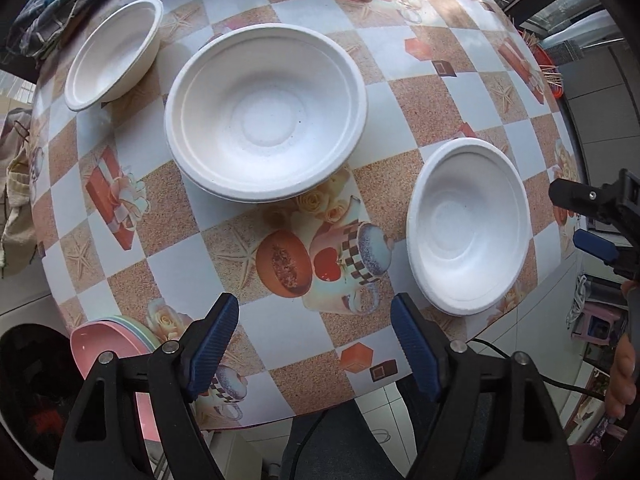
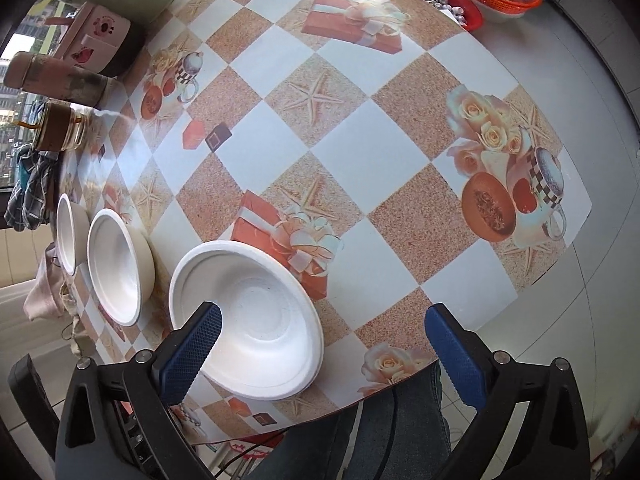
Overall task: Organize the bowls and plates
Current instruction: 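Move both grippers to the rim of another white bowl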
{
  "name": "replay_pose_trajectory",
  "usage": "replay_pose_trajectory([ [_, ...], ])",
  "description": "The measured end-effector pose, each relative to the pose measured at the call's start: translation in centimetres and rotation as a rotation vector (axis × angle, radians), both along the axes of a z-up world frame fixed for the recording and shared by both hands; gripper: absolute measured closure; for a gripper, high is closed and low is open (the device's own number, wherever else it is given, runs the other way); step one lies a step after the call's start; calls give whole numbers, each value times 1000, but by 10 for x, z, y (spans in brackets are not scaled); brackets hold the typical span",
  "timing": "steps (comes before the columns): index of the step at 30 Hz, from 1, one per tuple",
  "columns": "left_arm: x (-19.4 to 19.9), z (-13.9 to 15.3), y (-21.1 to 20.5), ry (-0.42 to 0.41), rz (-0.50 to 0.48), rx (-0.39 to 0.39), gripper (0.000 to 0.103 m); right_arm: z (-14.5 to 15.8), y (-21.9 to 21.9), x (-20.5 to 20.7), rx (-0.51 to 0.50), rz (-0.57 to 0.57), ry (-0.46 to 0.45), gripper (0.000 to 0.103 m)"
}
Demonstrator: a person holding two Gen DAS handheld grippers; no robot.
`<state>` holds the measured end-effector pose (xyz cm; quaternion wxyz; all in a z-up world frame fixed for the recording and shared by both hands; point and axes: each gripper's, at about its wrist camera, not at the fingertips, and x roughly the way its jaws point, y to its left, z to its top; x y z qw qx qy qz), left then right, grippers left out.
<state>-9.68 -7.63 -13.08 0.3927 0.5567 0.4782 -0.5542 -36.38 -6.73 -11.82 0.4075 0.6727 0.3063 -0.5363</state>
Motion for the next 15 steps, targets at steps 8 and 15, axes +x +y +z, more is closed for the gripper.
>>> replay_pose_trajectory([
  [8, 34, 22, 0, 4, 58, -24, 21, 11, -16, 13, -25, 41, 13, 1],
  [15, 48, 30, -10, 4, 109, -32, 21, 14, -34, 30, -31, 88, 14, 1],
])
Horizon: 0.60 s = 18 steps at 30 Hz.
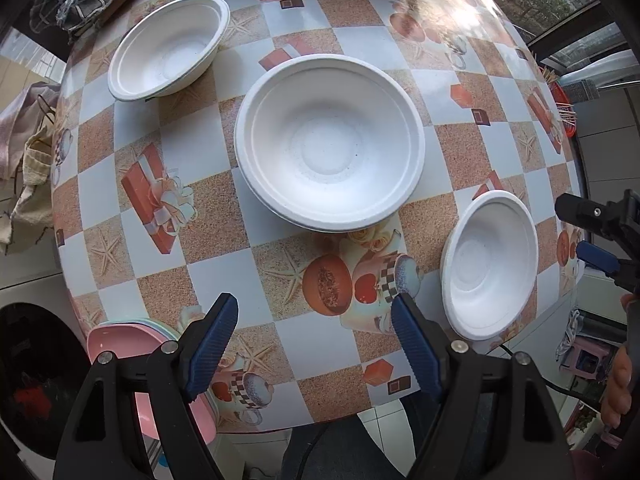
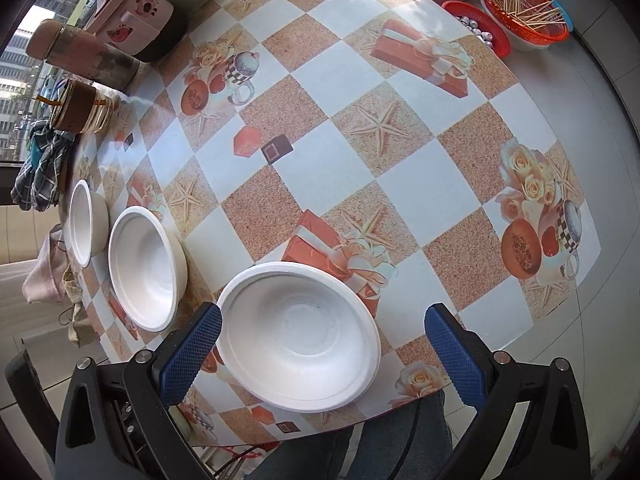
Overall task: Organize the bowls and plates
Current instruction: 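Move both grippers to the rim of another white bowl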
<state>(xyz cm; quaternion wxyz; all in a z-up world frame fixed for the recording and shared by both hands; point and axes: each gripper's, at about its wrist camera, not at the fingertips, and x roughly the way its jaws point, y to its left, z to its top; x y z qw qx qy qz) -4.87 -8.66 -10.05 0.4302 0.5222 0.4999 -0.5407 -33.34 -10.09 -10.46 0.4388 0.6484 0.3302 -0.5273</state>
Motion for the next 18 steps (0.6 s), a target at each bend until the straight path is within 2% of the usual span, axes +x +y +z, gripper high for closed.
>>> replay_pose_trajectory([
  [18, 15, -3, -13, -11, 61, 8, 21, -9, -17, 14, 38, 53, 18, 1],
])
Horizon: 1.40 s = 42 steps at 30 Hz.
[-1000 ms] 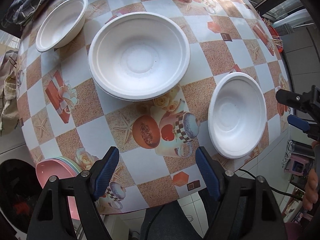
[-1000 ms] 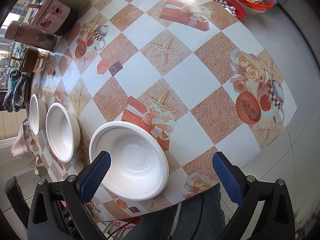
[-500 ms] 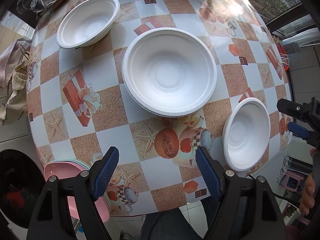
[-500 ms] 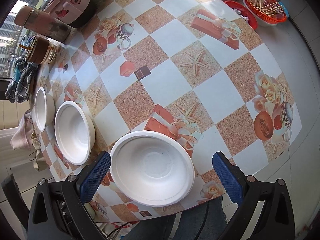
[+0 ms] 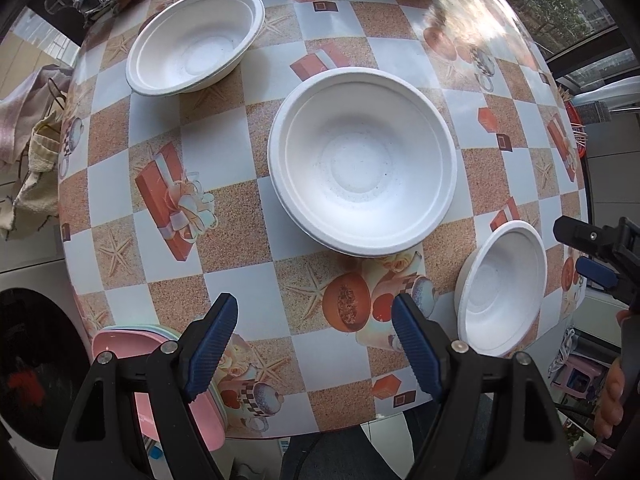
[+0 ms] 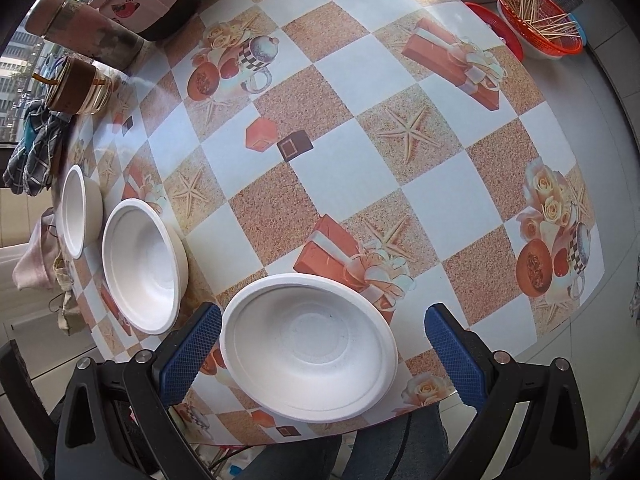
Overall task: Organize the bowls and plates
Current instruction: 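Move both grippers to the rim of another white bowl, then close both grippers on the second white bowl rim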
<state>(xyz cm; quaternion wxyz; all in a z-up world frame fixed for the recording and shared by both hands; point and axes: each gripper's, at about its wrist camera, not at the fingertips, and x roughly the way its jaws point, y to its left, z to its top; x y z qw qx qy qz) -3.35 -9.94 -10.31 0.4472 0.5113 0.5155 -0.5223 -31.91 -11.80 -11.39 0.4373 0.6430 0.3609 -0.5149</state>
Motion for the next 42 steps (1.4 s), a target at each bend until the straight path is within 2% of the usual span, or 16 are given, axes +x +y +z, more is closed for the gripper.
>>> replay_pose_trajectory([
  [8, 19, -2, -21, -35, 57, -14, 20, -9, -18, 25, 9, 103, 24, 1],
  [15, 24, -10, -44, -86, 90, -31, 20, -14, -47, 63, 3, 244, 42, 1],
  [25, 12, -44, -77, -141, 41, -36, 21, -40, -82, 111, 10, 414, 69, 1],
  [31, 13, -67, -88, -137, 39, -13, 23, -57, -93, 130, 4, 463, 80, 1],
  [32, 13, -70, -90, -134, 41, -8, 25, -60, -95, 133, 4, 470, 82, 2],
  [35, 15, -79, -94, -114, 42, 7, 32, -67, -98, 142, 10, 491, 79, 27],
  [37, 17, -83, -95, -87, 42, 5, 34, -73, -97, 154, 19, 505, 67, 32],
  [38, 16, -84, -95, -70, 42, 6, 40, -76, -96, 157, 26, 509, 59, 34],
  [41, 13, -85, -96, -55, 38, 4, 47, -77, -89, 165, 13, 528, 93, 39],
  [42, 11, -85, -96, -56, 27, 1, 49, -77, -89, 167, 9, 534, 97, 45],
])
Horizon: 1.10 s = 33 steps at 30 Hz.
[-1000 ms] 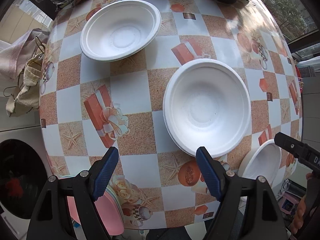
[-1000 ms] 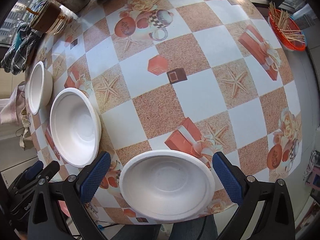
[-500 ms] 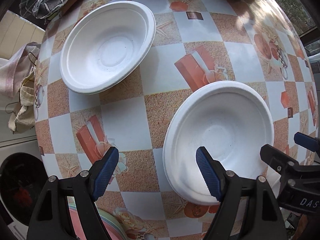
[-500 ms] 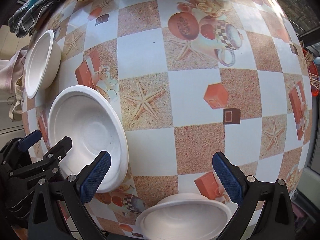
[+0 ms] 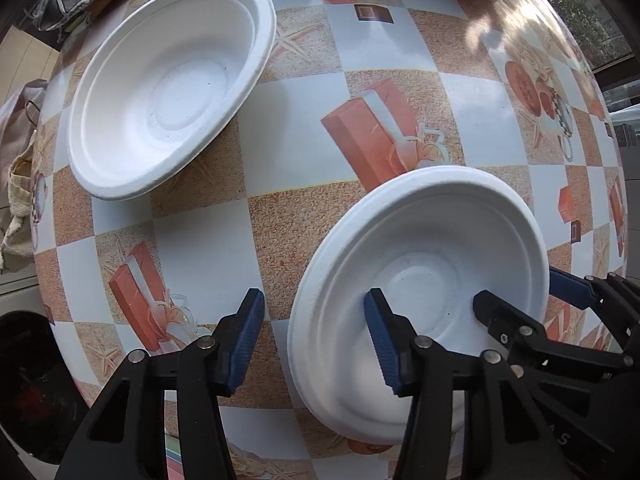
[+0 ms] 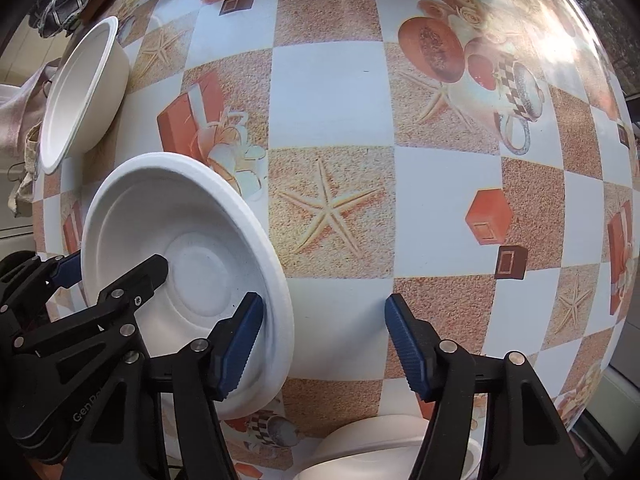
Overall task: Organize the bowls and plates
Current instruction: 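Close both grippers on the second white bowl rim, then lift the second bowl with both grippers and carry it over the first bowl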
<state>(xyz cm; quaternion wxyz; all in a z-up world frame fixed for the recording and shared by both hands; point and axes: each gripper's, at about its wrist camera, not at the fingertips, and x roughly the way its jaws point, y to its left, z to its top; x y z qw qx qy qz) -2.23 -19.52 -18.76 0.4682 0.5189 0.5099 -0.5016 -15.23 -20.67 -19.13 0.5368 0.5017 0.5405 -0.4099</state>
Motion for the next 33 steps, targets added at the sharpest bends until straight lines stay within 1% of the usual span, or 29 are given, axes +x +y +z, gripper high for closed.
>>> replay_pose_trajectory([
  [1, -3, 1, 1, 0, -13, -3, 51, 1, 1, 2, -4, 8, -9, 51],
  [2, -6, 2, 1, 0, -30, -6, 55, 3, 1, 6, -9, 20, -29, 71],
  [3, -14, 2, 3, 0, -46, -8, 61, 4, 3, 10, 2, 27, -66, 85],
  [4, -18, 3, 5, -5, -62, -9, 63, 2, 2, 18, 28, 28, -98, 85],
  [5, -20, 2, 7, -23, -74, -7, 64, 1, 4, 21, 34, 25, -92, 85],
  [7, -17, 2, 11, -7, -57, -5, 65, 2, 9, 23, 26, 15, -98, 85],
  [11, -11, -1, 27, 7, -54, 8, 68, -3, 25, 22, 72, -6, -152, 85],
  [13, -10, -3, 43, 3, -62, 17, 68, -6, 36, 23, 90, -15, -162, 85],
  [16, -7, -5, 65, 0, -64, 18, 68, -10, 57, 34, 97, 24, -150, 85],
  [22, 6, -11, 101, -6, -41, 57, 68, -18, 95, 61, 128, 98, -133, 85],
  [27, 9, -14, 132, -15, -48, 82, 67, -25, 134, 72, 163, 109, -135, 85],
  [33, 8, -12, 161, 1, -61, 105, 67, -26, 162, 75, 180, 106, -132, 85],
])
